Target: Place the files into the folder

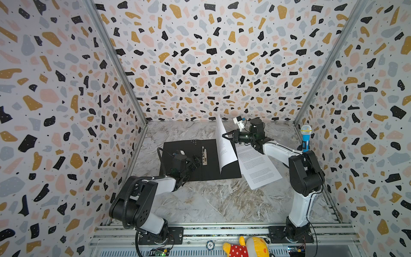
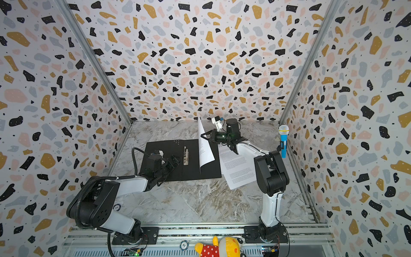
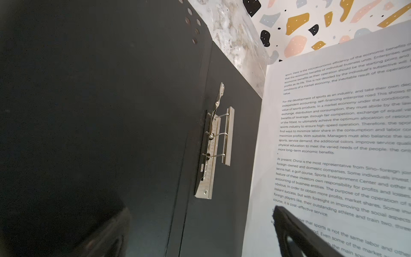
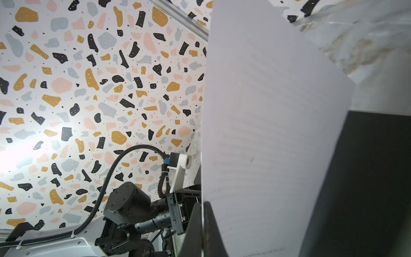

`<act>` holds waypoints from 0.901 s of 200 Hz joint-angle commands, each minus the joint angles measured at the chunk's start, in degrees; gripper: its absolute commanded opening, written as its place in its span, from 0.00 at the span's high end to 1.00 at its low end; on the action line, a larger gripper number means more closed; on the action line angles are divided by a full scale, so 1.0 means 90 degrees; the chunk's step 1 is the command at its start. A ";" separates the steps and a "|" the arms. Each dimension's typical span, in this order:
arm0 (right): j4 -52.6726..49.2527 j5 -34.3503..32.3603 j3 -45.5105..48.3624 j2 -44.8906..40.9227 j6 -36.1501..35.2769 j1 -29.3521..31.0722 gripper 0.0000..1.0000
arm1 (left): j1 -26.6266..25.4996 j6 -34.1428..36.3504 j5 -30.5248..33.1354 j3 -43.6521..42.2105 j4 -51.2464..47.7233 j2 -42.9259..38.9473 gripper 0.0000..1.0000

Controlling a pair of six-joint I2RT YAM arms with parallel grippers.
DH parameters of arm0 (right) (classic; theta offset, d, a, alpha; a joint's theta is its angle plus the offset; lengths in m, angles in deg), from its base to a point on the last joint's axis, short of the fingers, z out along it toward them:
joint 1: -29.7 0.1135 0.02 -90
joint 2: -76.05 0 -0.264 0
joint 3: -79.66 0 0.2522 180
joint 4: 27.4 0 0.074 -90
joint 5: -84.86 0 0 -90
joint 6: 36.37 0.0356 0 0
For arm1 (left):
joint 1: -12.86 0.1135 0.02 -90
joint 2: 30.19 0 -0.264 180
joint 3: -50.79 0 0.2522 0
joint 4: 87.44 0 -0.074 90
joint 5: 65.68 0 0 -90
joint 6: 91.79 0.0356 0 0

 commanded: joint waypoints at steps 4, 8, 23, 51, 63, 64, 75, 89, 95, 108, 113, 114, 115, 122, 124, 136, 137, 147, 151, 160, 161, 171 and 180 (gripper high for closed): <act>-0.0027 -0.0029 -0.0642 0.0097 0.0108 0.0267 1.00 | 0.0079 -0.0224 -0.0018 -0.0249 0.0548 0.0026 0.00; -0.0043 -0.0045 -0.0701 0.0131 0.0123 0.0294 1.00 | 0.0091 -0.0254 -0.0010 -0.0285 0.0597 0.0004 0.00; -0.0010 -0.0045 -0.0887 0.0239 0.0215 0.0363 1.00 | 0.0124 -0.0267 0.0040 -0.0352 0.0625 -0.0067 0.00; 0.0076 -0.0046 -0.1003 0.0249 0.0326 0.0428 1.00 | 0.0196 -0.0214 0.0034 -0.0413 0.0541 -0.0180 0.00; 0.0108 -0.0052 -0.0976 0.0211 0.0335 0.0419 1.00 | 0.0216 -0.0222 0.0044 -0.0442 0.0562 -0.0205 0.00; 0.0103 -0.0051 -0.0976 0.0205 0.0340 0.0418 1.00 | 0.0216 -0.0222 0.0044 -0.0443 0.0565 -0.0201 0.00; 0.0152 -0.0069 -0.0875 0.0169 0.0351 0.0401 1.00 | 0.0232 -0.0224 0.0036 -0.0461 0.0578 -0.0198 0.00; 0.0211 -0.0127 -0.0665 0.0117 0.0351 0.0346 1.00 | 0.0230 -0.0232 0.0027 -0.0453 0.0588 -0.0182 0.00; 0.0256 -0.0167 -0.0534 0.0094 0.0348 0.0309 1.00 | 0.0234 -0.0232 0.0015 -0.0453 0.0581 -0.0178 0.00; 0.0278 -0.0310 -0.0229 0.0066 0.0255 0.0215 1.00 | 0.0240 -0.0223 0.0018 -0.0478 0.0594 -0.0177 0.00; 0.0236 -0.0380 -0.0128 0.0059 0.0190 0.0172 1.00 | 0.0236 -0.0222 0.0017 -0.0488 0.0589 -0.0169 0.00; 0.0236 -0.0386 -0.0112 0.0055 0.0179 0.0168 1.00 | 0.0241 -0.0222 0.0016 -0.0490 0.0593 -0.0173 0.00; 0.0226 -0.0404 -0.0090 0.0054 0.0159 0.0161 1.00 | 0.0243 -0.0222 0.0015 -0.0491 0.0591 -0.0175 0.00; 0.0174 -0.0489 0.0048 0.0057 0.0070 0.0103 1.00 | 0.0236 -0.0222 0.0022 -0.0492 0.0602 -0.0172 0.00; 0.0161 -0.0515 0.0088 0.0055 0.0041 0.0090 1.00 | 0.0238 -0.0217 0.0019 -0.0492 0.0606 -0.0168 0.00; 0.0147 -0.0618 0.0341 0.0080 -0.0075 -0.0016 1.00 | 0.0236 -0.0217 0.0015 -0.0502 0.0612 -0.0144 0.00; 0.0147 -0.0623 0.0362 0.0081 -0.0085 -0.0023 1.00 | 0.0236 -0.0219 0.0015 -0.0502 0.0615 -0.0136 0.00; 0.0131 -0.0696 0.0549 0.0099 -0.0193 -0.0105 1.00 | 0.0239 -0.0222 0.0011 -0.0507 0.0627 -0.0105 0.00; 0.0095 -0.0731 0.0608 0.0109 -0.0248 -0.0139 1.00 | 0.0239 -0.0222 0.0010 -0.0504 0.0632 -0.0091 0.00; 0.0034 -0.0802 0.0752 0.0129 -0.0376 -0.0207 1.00 | 0.0244 -0.0224 0.0000 -0.0506 0.0654 -0.0076 0.00; 0.0027 -0.0807 0.0772 0.0132 -0.0387 -0.0212 1.00 | 0.0240 -0.0228 -0.0002 -0.0509 0.0655 -0.0076 0.00; -0.0007 -0.0873 0.0931 0.0131 -0.0491 -0.0281 1.00 | 0.0245 -0.0232 -0.0019 -0.0508 0.0684 -0.0041 0.00; 0.0010 -0.0909 0.1084 0.0113 -0.0533 -0.0341 1.00 | 0.0237 -0.0241 -0.0028 -0.0512 0.0705 -0.0012 0.00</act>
